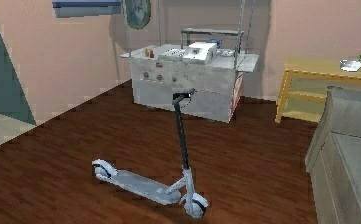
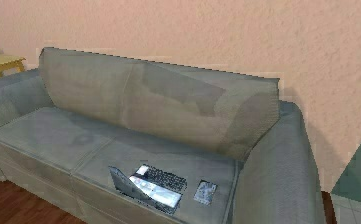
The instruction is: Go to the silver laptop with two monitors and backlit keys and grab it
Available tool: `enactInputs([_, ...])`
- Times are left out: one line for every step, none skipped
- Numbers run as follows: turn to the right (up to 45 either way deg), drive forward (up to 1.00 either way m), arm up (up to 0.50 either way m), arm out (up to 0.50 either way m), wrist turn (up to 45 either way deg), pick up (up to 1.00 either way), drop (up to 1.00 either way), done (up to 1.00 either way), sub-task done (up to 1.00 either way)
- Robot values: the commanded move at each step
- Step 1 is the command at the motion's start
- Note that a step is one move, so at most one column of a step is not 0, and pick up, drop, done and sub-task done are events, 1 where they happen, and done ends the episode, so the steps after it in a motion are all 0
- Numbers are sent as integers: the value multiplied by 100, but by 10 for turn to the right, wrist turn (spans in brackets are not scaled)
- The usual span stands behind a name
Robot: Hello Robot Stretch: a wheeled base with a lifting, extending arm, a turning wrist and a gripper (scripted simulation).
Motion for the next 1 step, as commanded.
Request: enactInputs([0,0,50,0,0,0,0,0,0])
